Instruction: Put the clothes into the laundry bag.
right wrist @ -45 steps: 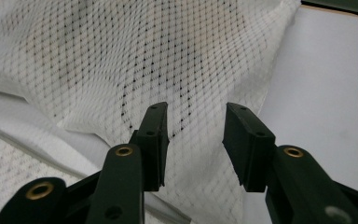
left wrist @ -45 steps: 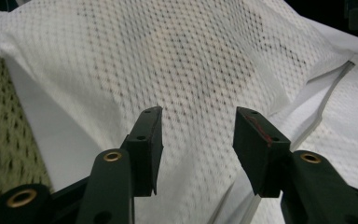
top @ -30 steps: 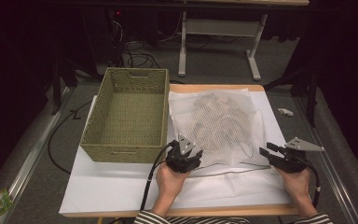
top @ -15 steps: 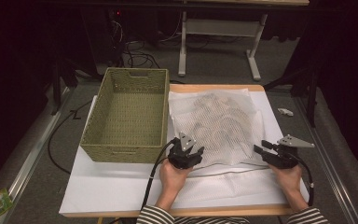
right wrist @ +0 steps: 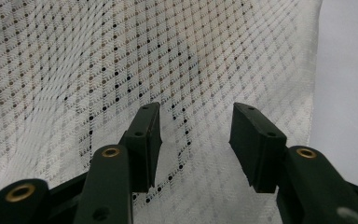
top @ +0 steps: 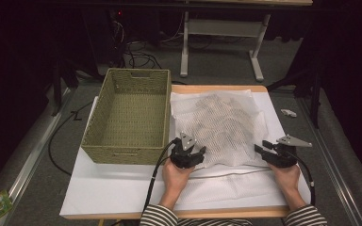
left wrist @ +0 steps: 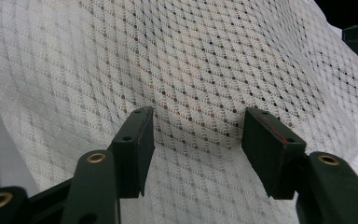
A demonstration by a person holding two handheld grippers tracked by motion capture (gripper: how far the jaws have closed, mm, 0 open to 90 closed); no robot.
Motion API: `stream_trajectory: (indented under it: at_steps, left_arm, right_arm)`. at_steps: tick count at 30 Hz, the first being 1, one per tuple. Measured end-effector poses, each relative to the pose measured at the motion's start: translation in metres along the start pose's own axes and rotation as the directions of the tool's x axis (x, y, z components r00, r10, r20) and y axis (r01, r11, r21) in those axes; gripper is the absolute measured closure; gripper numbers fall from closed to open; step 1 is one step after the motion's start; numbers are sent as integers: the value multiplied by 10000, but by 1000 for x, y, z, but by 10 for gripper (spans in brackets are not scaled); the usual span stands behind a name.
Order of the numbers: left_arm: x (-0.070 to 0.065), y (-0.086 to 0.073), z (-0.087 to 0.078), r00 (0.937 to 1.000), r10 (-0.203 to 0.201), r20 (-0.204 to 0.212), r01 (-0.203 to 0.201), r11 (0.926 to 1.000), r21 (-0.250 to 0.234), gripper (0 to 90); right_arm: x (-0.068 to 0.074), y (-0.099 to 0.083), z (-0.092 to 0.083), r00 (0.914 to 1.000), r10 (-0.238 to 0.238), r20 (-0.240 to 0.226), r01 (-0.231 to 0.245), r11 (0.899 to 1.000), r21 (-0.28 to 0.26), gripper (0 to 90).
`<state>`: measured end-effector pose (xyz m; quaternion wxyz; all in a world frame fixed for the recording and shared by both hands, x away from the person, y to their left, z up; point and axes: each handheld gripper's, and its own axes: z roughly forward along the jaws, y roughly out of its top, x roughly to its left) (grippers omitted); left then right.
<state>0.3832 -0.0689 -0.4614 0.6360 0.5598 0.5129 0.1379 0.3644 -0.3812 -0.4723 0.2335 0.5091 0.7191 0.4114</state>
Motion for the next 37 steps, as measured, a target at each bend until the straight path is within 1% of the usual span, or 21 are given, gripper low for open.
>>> stream_trajectory:
  at_steps: [2,4,6,7,9,10,13,15,17,20,22,23,24,26,27,28,29,31,32,34,37]
  left_arm:
    - [1,-1,0,10000,-18,23,18,10000,-62,437]
    - [3,-3,0,9999,-134,8,134,9998,-168,434]
    - [6,-4,-1,9999,-145,-59,144,9998,-106,433]
    - [7,-5,-1,9998,-174,-65,173,9998,-121,432]
    - [8,-6,-2,9999,-130,-78,129,9999,-73,432]
    - [8,-7,-2,10000,1,-98,-1,10000,-15,430]
    - [10,-11,-3,9999,-83,-94,82,9999,-110,429]
    - [12,-13,-5,9999,-48,-136,47,9999,-100,428]
    - [15,-15,-7,9998,-26,-173,25,10000,-42,422]
    - [16,-19,-7,9995,32,-306,-31,10000,27,419]
    - [15,-20,-7,9993,135,-362,-137,9999,-67,412]
    - [15,-20,-8,9988,268,-411,-270,9996,-32,412]
    - [14,-21,-7,9989,266,-392,-269,9996,-72,411]
    - [15,-20,-8,9988,269,-407,-268,9996,24,393]
    - [15,-20,-8,9992,134,-388,-134,9999,3,393]
    - [15,-20,-7,9992,106,-397,-106,9999,6,389]
    - [15,-20,-8,9990,181,-404,-181,9998,23,389]
    - [15,-20,-8,9990,223,-393,-221,9997,37,390]
    - [15,-21,-8,9990,233,-381,-231,9997,47,391]
    - [15,-20,-8,9992,178,-363,-176,9998,56,391]
    - [15,-20,-8,9993,113,-344,-111,9999,83,391]
  right_arm:
    - [0,0,1,10000,15,47,-15,10000,29,534]
    - [-1,0,1,10000,21,47,-21,10000,43,533]
    - [0,0,2,10000,-25,72,25,10000,64,530]
    - [2,0,2,9998,-162,146,160,9998,119,525]
    - [3,0,2,9995,-261,151,259,9996,122,521]
    - [4,-1,2,9995,-277,177,275,9995,122,517]
    - [6,-1,2,9981,-574,225,570,9983,154,490]
    - [7,-1,2,9984,-519,234,515,9986,155,481]
    - [9,-2,2,9971,-689,307,684,9975,186,463]
    - [11,-2,1,9968,-707,382,700,9974,187,454]
    - [11,-3,1,9964,-741,415,734,9972,169,441]
    - [11,-3,1,9958,-790,467,783,9968,162,439]
    - [11,-3,1,9957,-774,504,768,9969,139,434]
    - [12,-4,-1,9954,-734,622,741,9972,-82,431]
    - [12,-4,-1,9954,-734,622,741,9972,-82,431]
    - [12,-5,-2,9953,-697,666,711,9973,-191,431]
    - [11,-5,-3,9957,-644,672,662,9975,-251,429]
    - [11,-5,-2,9955,-628,703,647,9976,-249,422]
    - [13,-5,-2,9941,-711,814,726,9972,-162,420]
    - [14,-5,-1,9922,-893,870,908,9958,-135,420]
    - [15,-5,-1,9919,-902,891,916,9957,-126,418]
